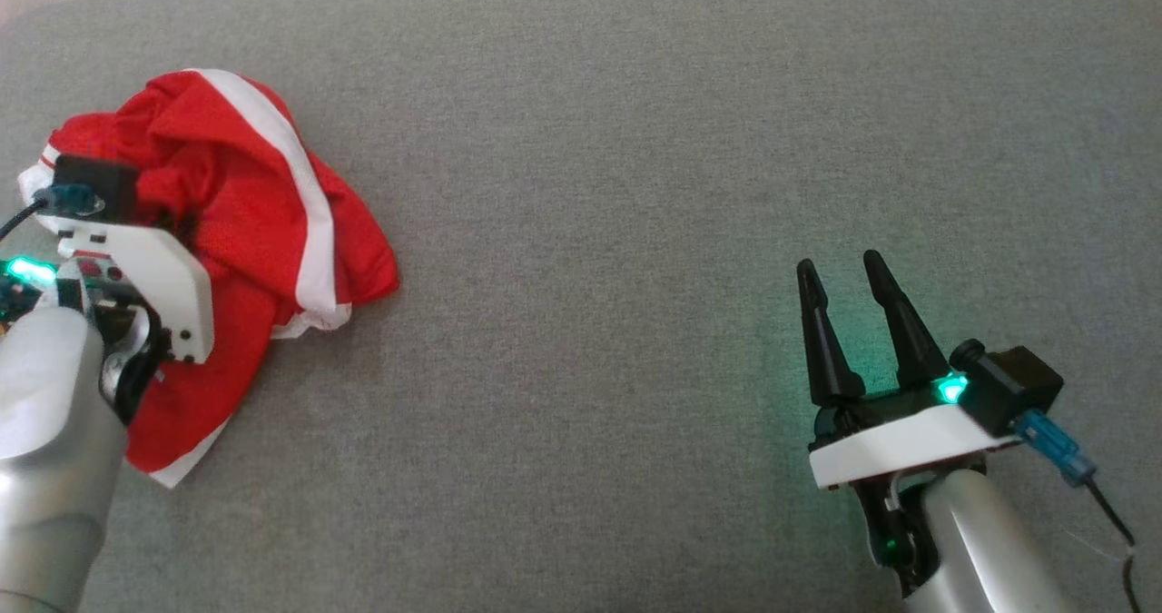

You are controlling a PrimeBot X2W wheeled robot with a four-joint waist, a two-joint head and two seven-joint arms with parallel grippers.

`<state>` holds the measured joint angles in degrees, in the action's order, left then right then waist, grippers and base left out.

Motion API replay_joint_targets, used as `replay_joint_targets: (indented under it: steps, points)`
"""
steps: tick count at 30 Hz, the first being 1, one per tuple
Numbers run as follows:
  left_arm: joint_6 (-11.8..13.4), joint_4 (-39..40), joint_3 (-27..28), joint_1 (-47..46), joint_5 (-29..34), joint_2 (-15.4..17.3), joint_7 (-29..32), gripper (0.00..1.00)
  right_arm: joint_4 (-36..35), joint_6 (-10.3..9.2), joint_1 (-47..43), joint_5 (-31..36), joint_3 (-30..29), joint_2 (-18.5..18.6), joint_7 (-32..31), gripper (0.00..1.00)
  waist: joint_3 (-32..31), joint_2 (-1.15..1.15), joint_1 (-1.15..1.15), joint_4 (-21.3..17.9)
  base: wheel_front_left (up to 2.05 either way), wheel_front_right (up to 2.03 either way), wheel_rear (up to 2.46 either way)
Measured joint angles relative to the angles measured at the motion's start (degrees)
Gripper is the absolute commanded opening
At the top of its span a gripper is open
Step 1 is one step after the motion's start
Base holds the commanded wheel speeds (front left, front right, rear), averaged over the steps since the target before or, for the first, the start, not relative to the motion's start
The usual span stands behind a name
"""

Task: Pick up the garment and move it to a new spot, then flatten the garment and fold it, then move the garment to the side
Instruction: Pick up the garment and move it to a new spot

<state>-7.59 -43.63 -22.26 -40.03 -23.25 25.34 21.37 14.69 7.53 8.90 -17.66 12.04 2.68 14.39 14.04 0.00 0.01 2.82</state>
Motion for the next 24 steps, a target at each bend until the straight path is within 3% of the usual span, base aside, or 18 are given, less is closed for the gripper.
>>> replay_joint_targets:
  steps: [8,14,24]
  points:
    - [0.02,0.76,0.25,-2.06,-0.96,0.75,-12.22,0.00,0.67,0.00,-0.03,-0.02,0.26,0.00,0.00,1.00,-2.48,0.00,-0.01,0.12,0.00,0.00,0.00]
    - [0.59,7.19,2.11,-2.56,-2.35,0.69,-18.59,0.00,1.22,0.00,-0.73,-0.26,0.23,0.00,0.00,1.00,-6.43,0.00,-0.02,0.39,0.00,0.00,0.00]
    - [2.49,24.82,0.34,3.11,-2.55,-0.89,-19.92,0.00,2.20,0.00,-3.83,-1.13,1.51,-0.01,0.00,1.00,-12.59,0.00,-0.02,0.39,0.00,0.00,0.00]
